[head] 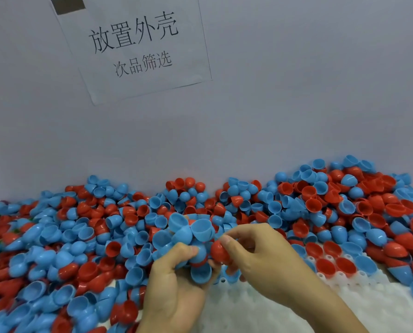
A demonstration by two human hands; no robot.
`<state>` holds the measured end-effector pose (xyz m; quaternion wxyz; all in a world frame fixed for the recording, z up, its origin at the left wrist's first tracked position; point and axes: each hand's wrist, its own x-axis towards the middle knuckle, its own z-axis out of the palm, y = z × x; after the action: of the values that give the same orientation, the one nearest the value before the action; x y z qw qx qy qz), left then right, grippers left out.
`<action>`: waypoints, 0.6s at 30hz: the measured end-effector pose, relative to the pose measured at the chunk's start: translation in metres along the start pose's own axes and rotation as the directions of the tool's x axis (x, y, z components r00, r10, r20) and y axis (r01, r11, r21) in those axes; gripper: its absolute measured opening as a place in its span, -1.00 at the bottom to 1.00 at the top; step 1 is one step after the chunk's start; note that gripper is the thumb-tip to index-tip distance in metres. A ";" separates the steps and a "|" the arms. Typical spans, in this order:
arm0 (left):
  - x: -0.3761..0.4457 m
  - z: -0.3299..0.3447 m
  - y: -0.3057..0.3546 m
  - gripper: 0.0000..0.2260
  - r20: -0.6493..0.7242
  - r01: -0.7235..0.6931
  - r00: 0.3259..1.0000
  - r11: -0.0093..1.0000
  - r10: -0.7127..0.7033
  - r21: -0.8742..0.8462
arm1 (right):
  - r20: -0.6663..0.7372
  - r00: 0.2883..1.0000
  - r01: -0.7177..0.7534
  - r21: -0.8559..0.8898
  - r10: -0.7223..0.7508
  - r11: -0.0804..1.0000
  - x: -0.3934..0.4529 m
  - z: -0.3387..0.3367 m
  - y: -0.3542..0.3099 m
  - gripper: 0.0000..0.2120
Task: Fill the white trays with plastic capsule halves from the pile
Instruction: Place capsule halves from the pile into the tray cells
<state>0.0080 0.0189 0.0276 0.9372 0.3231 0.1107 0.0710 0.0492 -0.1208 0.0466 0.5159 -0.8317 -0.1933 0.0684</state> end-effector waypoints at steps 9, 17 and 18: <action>0.004 -0.011 0.006 -0.69 0.008 -0.013 1.000 0.997 0.014 -0.072 | -0.012 0.990 -0.134 0.248 0.142 0.959 0.004 0.021 0.001 -0.79; 0.010 -0.010 0.011 -0.86 0.036 -0.008 0.999 0.995 0.012 -0.095 | -0.047 0.993 -0.092 0.296 0.111 0.951 0.005 0.024 0.002 -0.76; 0.012 -0.008 0.011 -0.89 0.028 -0.014 0.999 0.995 0.017 -0.096 | -0.054 0.994 -0.080 0.290 0.100 0.954 0.006 0.024 0.003 -0.77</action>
<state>0.0167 0.0351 0.0262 0.9526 0.2795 0.0909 0.0789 0.0473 -0.0994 0.0338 0.6340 -0.7577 -0.1256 0.0906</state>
